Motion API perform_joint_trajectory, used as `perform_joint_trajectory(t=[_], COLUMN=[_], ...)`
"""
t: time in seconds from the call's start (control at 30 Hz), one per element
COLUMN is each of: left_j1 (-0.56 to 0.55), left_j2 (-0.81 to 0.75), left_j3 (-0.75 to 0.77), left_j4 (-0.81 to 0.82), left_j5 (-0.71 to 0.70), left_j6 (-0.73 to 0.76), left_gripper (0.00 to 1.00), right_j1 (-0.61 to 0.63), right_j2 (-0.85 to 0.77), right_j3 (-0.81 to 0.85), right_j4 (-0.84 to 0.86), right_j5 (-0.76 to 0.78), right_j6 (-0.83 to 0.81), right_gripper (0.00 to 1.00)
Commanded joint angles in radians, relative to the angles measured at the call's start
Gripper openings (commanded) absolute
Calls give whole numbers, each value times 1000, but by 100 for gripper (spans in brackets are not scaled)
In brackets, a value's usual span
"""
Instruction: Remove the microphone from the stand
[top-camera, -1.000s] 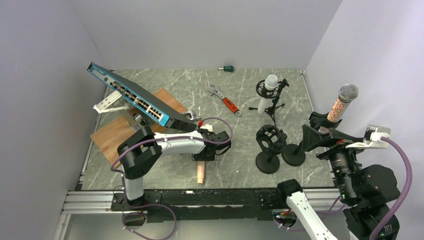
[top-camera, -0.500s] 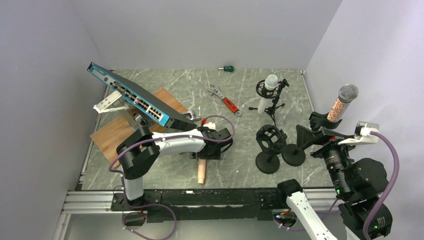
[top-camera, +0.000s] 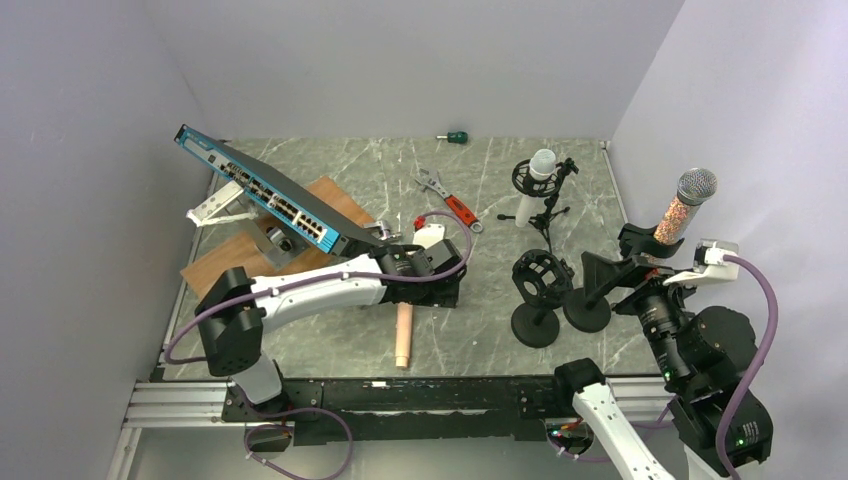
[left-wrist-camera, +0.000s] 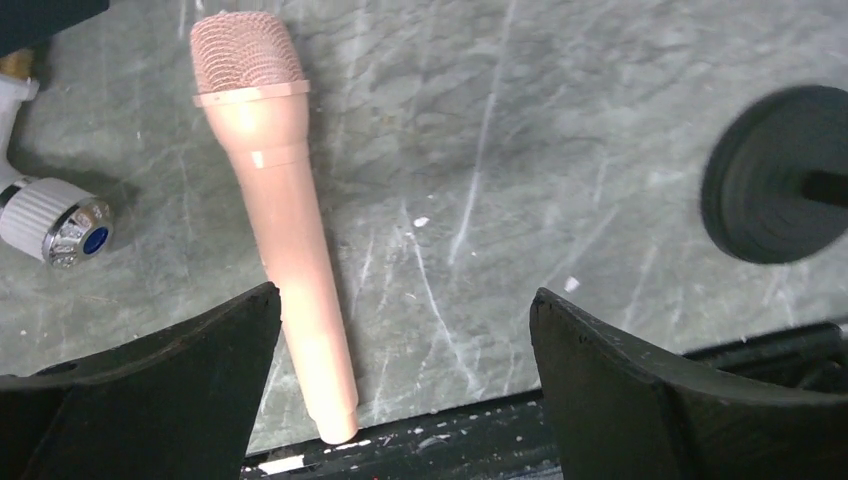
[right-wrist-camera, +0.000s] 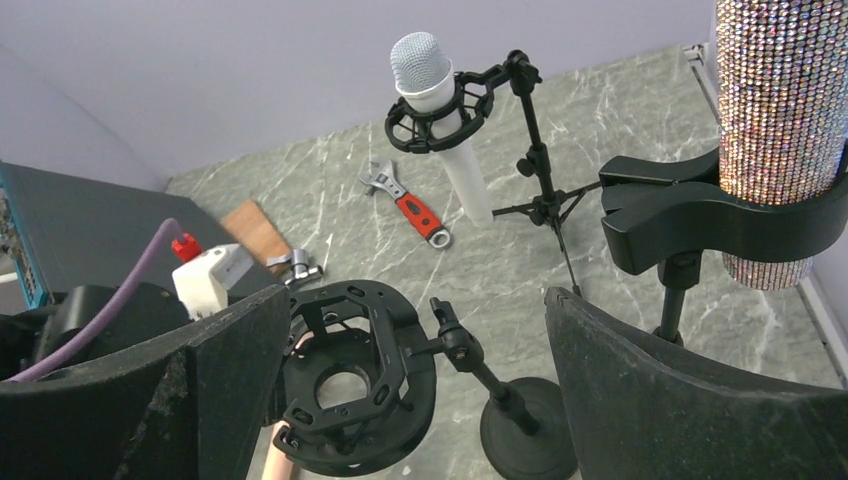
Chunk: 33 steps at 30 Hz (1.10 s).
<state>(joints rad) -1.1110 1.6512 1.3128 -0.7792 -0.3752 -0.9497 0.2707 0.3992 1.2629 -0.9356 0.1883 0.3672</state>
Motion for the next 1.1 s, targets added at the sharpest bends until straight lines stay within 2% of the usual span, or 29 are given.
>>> perform_joint_trajectory(t=[0.0,0.1,0.17,0.23,0.33,0.47,0.6,0.77,0.9,1.07], left_j1=[-19,-24,-24,-24,-23,-23,-24,-43,-85,-130], left_j2=[-105,-185,-246,-305,-369,-362,-304,-223,-144,-55], left_j3=[13,-6,-37,-68,-76,22,127,223,308,378], left_j4=[109,225,342,473,580,569,536,524,489,475], left_j5=[16,20,78,204,385,564,630,612,463,297], left_j6=[140,284,394,513,616,670,692,752,798,856], left_gripper=[97,95,95,95,96,96,92,89,90,85], right_j1=[-4,-4,-5,-4,-4,-4,-5,-4,-4,-4], right_j2=[32,49,53,53,54,57,61,60,57,51], right_j3=[9,27,29,28,19,10,5,6,12,22], right_j4=[-4,-18,-21,-22,-21,-19,-16,-18,-28,-43], right_j5=[-26,-36,-42,-45,-51,-67,-76,-87,-85,-70], right_j6=[1,-23,-32,-37,-39,-39,-38,-34,-38,-43], right_gripper=[100,100,100,100,100,100,100,100,100,100])
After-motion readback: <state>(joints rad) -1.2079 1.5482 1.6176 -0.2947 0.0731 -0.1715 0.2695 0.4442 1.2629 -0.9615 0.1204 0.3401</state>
